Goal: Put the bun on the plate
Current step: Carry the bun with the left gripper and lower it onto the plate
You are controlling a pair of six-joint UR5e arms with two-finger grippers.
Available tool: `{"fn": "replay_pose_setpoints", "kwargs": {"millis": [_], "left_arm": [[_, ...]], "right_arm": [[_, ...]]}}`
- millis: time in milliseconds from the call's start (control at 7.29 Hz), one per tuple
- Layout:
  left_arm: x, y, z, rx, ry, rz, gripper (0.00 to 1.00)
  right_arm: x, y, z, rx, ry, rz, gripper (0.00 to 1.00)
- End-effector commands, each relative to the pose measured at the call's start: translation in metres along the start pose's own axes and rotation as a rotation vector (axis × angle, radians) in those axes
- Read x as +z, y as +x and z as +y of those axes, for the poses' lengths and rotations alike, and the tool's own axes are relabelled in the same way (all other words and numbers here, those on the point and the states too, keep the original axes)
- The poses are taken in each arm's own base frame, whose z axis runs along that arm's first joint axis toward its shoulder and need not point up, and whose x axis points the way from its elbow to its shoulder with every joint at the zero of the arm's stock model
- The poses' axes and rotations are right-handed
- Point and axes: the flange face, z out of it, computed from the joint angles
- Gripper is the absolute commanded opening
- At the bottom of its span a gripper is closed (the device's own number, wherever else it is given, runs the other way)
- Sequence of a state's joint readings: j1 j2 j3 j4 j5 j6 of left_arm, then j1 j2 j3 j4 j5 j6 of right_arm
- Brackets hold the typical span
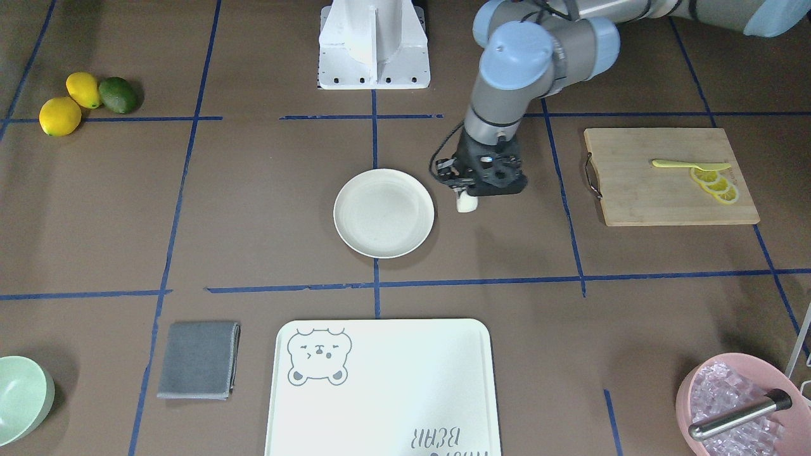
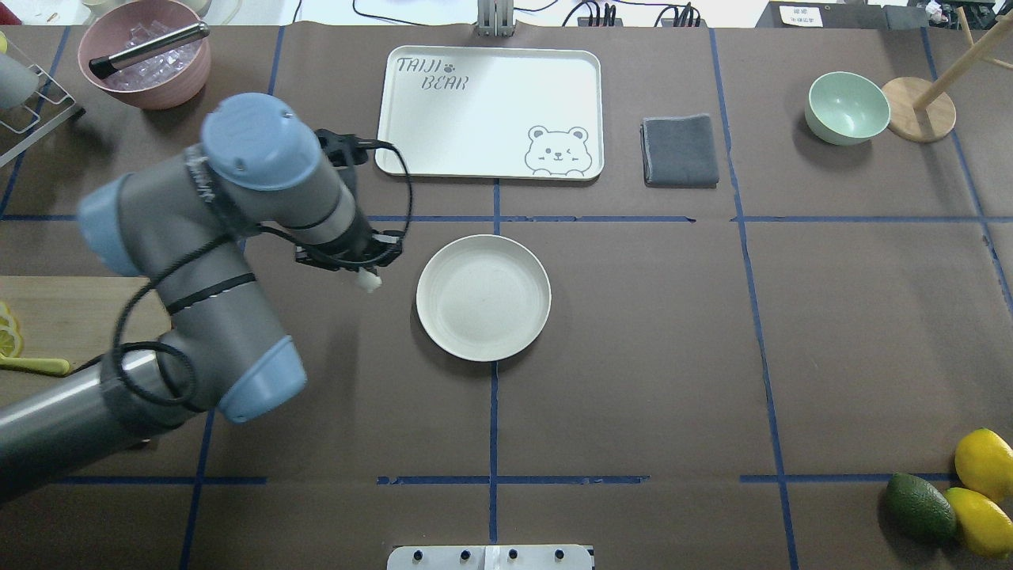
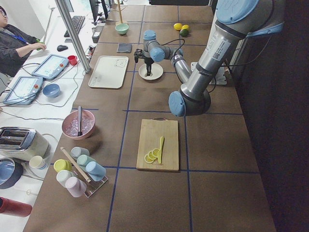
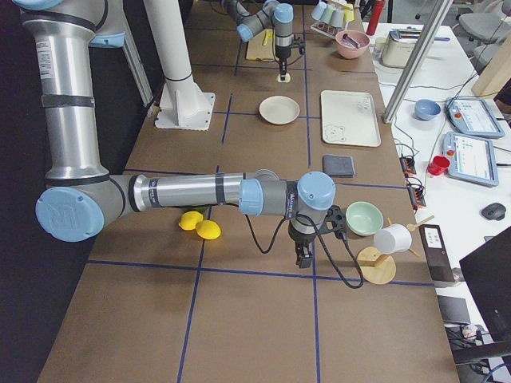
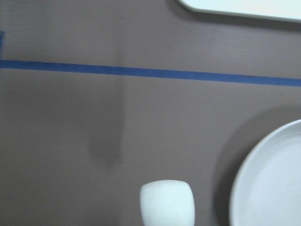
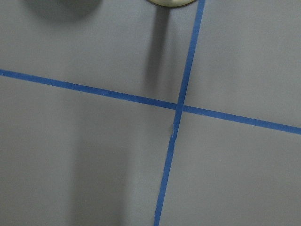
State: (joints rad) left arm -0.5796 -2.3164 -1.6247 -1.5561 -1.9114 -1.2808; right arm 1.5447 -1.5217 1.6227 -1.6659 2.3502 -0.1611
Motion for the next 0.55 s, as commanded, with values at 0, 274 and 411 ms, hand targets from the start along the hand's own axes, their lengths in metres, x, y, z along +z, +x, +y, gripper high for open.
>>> {"fn": "replay_pose_setpoints", "kwargs": {"millis": [0, 274, 411], "left_arm": [[0.033, 0.086, 0.020, -0.024, 0.005, -0.003, 0.26], [0.075, 0.091, 0.041, 0.008, 0.022, -0.016, 0.40], [0.077, 0.089, 0.041, 0.019, 0.023, -0.012, 0.62]], "right_arm": [[0.000, 0.000, 0.000, 0.001, -0.001, 0.000, 1.00], [0.001, 0.001, 0.000, 0.002, -0.002, 0.000, 1.00], [0.001, 0.001, 0.000, 0.002, -0.002, 0.000, 1.00]]}}
